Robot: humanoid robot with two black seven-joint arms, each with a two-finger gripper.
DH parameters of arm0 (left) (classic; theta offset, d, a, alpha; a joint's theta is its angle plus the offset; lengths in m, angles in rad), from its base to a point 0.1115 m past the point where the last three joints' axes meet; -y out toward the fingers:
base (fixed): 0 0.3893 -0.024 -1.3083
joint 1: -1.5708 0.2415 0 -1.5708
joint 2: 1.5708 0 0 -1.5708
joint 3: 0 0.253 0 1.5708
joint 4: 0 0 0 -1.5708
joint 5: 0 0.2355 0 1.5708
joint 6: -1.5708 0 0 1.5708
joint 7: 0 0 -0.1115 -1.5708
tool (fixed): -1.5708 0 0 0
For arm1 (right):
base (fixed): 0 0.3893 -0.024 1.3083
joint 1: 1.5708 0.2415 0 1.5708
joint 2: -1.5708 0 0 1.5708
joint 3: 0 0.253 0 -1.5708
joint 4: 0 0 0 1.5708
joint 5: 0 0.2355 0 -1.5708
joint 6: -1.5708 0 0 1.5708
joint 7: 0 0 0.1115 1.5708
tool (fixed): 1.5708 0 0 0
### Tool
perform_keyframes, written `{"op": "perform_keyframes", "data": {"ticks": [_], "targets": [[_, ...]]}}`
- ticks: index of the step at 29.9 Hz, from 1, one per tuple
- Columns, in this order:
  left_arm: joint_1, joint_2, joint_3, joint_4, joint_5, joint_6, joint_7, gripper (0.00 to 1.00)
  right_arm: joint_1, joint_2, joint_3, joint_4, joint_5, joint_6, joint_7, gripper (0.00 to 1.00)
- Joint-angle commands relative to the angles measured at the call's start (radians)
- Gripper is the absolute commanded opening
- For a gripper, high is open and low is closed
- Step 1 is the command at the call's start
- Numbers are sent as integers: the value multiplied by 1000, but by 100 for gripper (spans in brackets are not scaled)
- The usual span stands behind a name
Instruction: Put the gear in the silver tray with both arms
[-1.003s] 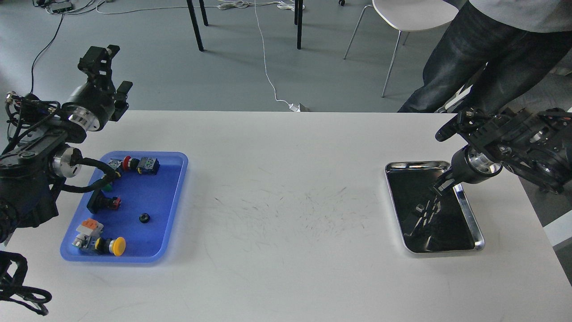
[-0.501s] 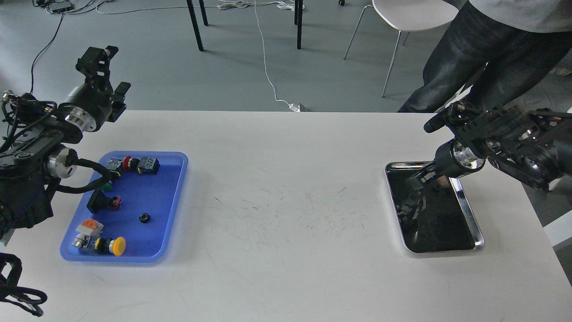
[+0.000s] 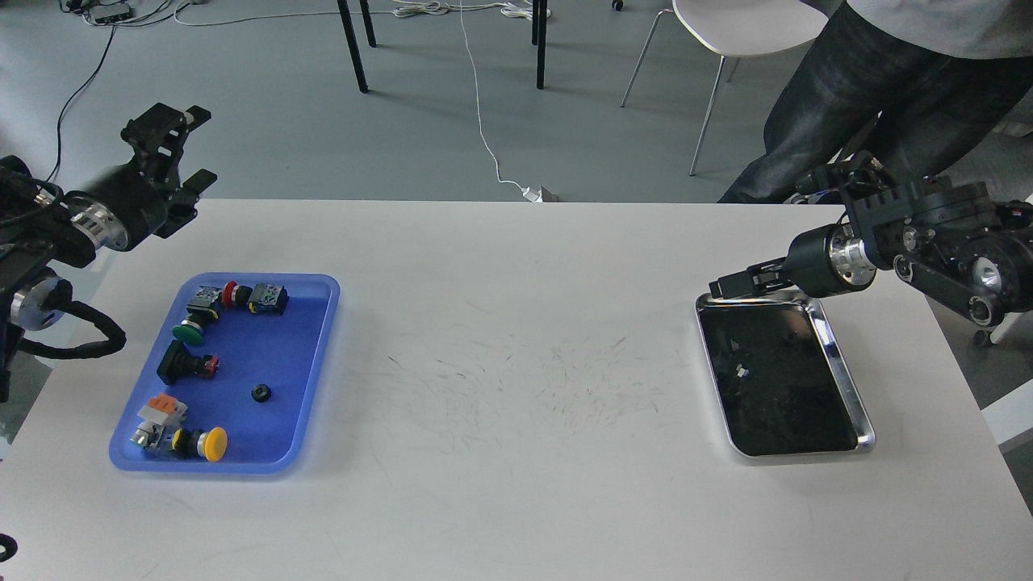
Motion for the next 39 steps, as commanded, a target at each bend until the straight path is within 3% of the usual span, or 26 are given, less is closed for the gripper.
{"op": "perform_keyframes", "data": {"ticks": [1, 12, 19, 29, 33, 39], "targets": [[-2, 46, 4, -28, 99, 0, 0, 98, -25, -13, 33, 0, 40, -16, 0, 74], [3, 264, 11, -287, 426, 0, 0, 98, -126, -13, 126, -22, 57, -88, 0, 76], [11, 339, 27, -378, 610, 0, 0, 95, -181, -13, 204, -65, 57, -100, 0, 78], [54, 370, 59, -410, 656, 116, 0, 91, -224, -13, 235, -66, 57, -135, 0, 78], [60, 376, 60, -407, 662, 87, 0, 92, -233, -13, 234, -66, 74, -138, 0, 78], [107, 471, 65, -555, 743, 89, 0, 92, -233, -13, 231, -66, 84, -138, 0, 78]]}}
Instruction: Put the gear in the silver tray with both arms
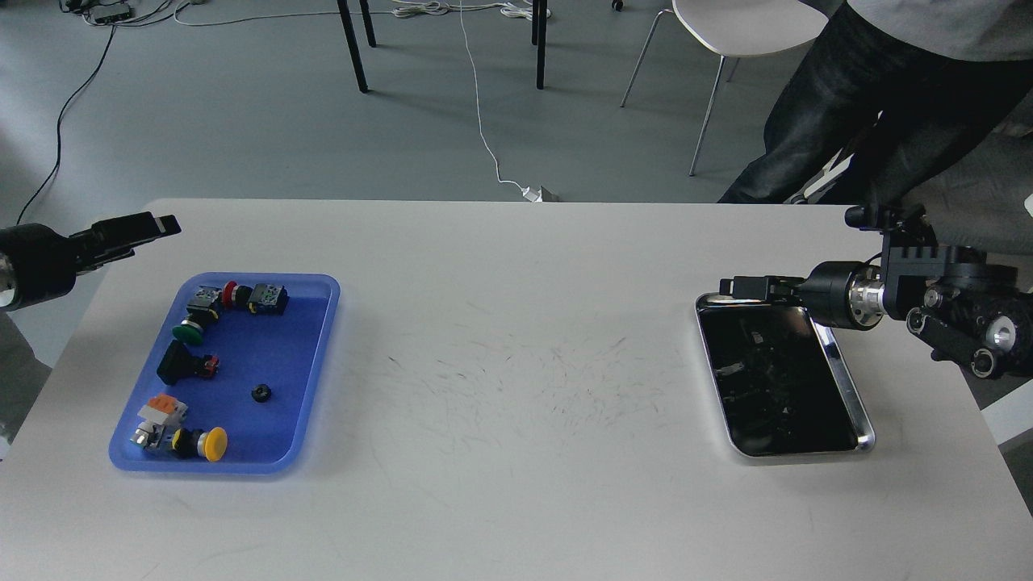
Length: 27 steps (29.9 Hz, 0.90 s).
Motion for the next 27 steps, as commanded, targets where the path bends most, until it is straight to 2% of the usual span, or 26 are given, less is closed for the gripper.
{"op": "perform_keyframes", "data": {"ticks": [1, 5, 11, 15, 19, 27], "targets": [[25, 54, 6, -97, 102, 3, 0, 92, 0, 0, -2, 0, 2, 0, 0, 78], [27, 88, 4, -160, 201, 28, 0, 92, 0, -1, -4, -3, 2, 0, 0, 78], [31, 142, 9, -316, 365, 75, 0, 92, -2, 0, -4, -29, 0, 2, 0, 80], [37, 136, 13, -355, 405, 87, 0, 93, -2, 0, -4, -33, 0, 2, 0, 80], [54, 198, 44, -525, 458, 93, 0, 94, -2, 2, -2, -33, 2, -2, 0, 80], [59, 154, 50, -584, 561, 121, 0, 94, -19, 11, 1, -59, 2, -25, 0, 80]]}}
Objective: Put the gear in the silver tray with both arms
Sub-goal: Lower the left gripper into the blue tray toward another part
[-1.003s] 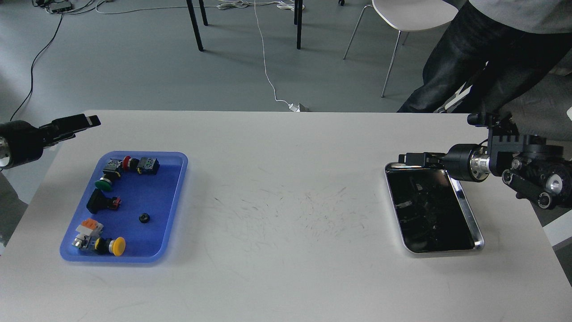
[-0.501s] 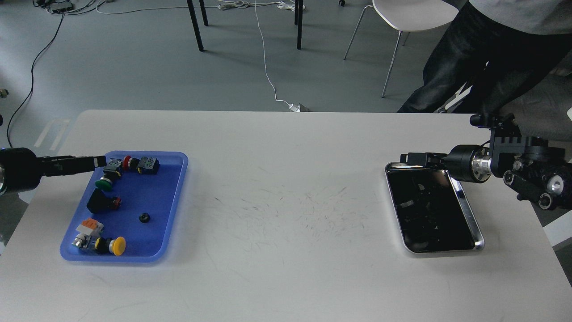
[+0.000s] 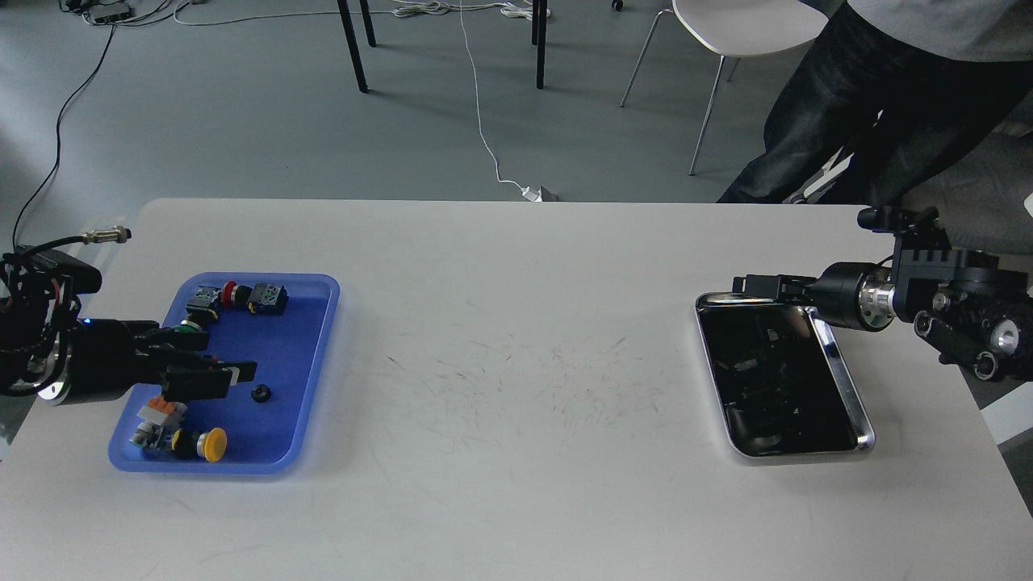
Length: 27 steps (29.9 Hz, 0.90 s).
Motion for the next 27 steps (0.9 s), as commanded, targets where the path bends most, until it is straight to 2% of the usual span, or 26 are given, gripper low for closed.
{"op": "perform_keyframes", "data": {"ticks": [1, 6, 12, 20, 27], "targets": [[4, -26, 3, -15, 18, 4, 0, 94, -1, 1, 0, -4, 0, -4, 0, 80], [17, -101, 8, -7, 46, 21, 0, 93, -1, 2, 0, -2, 0, -4, 0, 80], [18, -190, 8, 79, 78, 55, 0, 91, 3, -2, -1, -4, 0, -4, 0, 80], [46, -193, 15, 114, 87, 64, 0, 90, 2, -8, 0, -4, 0, -4, 0, 80], [60, -193, 17, 148, 104, 64, 0, 82, -1, -5, 13, -4, 0, -4, 0, 80]]}}
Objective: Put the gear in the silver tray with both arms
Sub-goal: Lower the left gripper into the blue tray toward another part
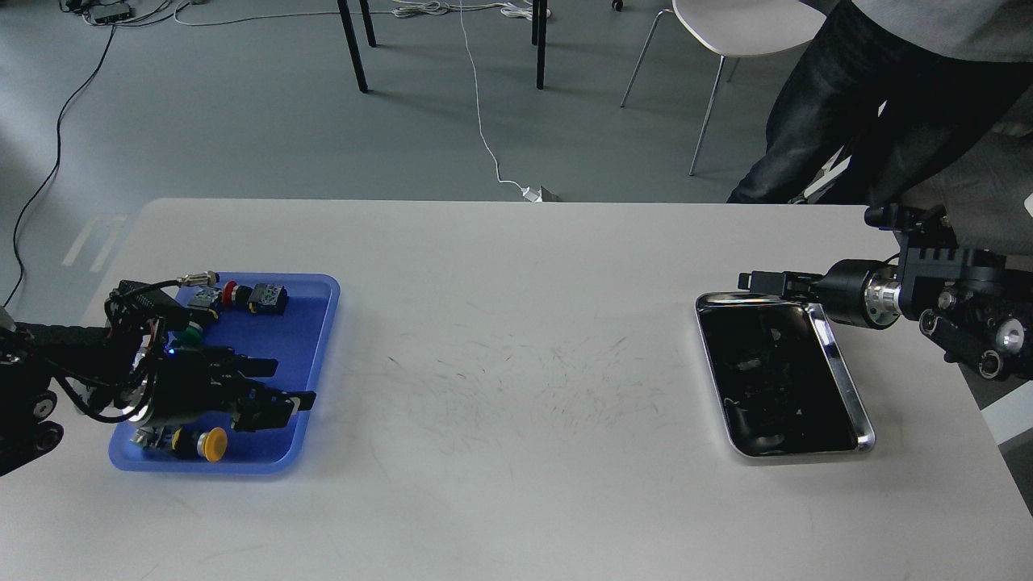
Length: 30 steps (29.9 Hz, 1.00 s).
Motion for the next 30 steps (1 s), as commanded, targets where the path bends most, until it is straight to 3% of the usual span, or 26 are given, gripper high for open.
{"op": "perform_keyframes", "data": {"ticks": [1, 25, 30], "targets": [[6, -3, 2, 32, 10, 0, 0, 82, -1, 3, 1, 0, 0, 0, 0, 80], [18, -28, 20, 112, 41, 34, 0, 71, -1, 5, 20, 0, 0, -1, 0, 80], [20, -57, 35, 161, 40, 75, 0, 71, -1, 2, 20, -1, 0, -1, 0, 80]]}}
